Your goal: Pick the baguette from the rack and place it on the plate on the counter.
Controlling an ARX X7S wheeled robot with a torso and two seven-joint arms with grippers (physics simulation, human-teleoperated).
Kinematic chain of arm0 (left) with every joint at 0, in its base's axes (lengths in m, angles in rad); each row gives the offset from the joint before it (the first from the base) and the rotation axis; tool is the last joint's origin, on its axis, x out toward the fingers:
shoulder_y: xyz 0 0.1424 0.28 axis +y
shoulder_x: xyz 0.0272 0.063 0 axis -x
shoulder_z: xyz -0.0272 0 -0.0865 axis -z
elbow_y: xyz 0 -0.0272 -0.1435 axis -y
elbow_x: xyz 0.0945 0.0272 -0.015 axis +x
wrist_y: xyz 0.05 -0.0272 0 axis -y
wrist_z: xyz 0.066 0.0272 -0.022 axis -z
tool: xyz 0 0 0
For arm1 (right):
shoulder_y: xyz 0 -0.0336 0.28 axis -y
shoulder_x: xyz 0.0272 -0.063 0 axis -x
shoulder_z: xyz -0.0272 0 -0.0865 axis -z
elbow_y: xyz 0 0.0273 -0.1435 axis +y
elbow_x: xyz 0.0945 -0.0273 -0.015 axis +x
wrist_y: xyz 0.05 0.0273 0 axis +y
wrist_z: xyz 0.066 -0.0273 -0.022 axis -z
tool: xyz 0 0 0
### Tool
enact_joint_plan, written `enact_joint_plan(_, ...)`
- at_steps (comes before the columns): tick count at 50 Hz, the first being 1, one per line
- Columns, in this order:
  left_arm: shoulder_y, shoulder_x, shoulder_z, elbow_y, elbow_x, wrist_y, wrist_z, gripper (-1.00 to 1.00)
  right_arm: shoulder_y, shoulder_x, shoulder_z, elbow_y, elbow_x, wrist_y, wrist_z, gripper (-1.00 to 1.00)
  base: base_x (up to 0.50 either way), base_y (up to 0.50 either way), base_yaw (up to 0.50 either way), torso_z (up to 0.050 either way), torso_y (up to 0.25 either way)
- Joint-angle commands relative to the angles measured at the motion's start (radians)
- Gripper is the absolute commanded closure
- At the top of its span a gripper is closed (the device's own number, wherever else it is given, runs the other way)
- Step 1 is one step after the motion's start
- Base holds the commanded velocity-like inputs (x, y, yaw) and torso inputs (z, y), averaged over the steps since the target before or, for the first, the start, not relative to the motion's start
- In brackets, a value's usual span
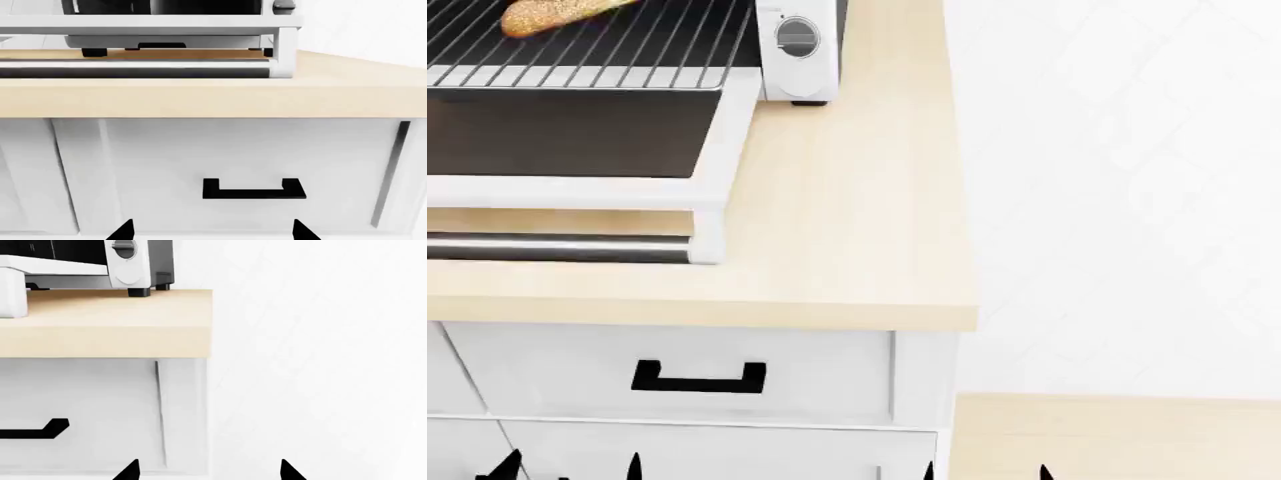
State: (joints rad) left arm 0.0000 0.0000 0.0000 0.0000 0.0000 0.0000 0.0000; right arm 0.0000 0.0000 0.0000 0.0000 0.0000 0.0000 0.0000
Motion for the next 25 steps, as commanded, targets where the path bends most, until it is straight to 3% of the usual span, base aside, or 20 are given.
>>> enact_joint_plan(1,-0.006,-0.014,0.016,-0.013,-0.014,0.008,-0.016,-1.00,0.005,0.011,-0.013,0.009,0.011,-0.004,0.013,-1.00,0.00,0.00,0.00,0.000,0.000)
enact_joint_plan(19,-0.008,-0.058,0.069,-0.001,-0.004,-0.038,-0.110,-1.00,-0.004,0.058,-0.076,-0.037,0.062,0.031,0.064,-1.00,0.00,0.00,0.00,0.000,0.000)
enact_joint_plan(25,0.017,-0.082,0.092,0.046,-0.004,0.018,-0.100,-1.00,-0.015,0.067,-0.085,-0.060,0.071,0.055,0.079,-1.00,0.00,0.00,0.00,0.000,0.000)
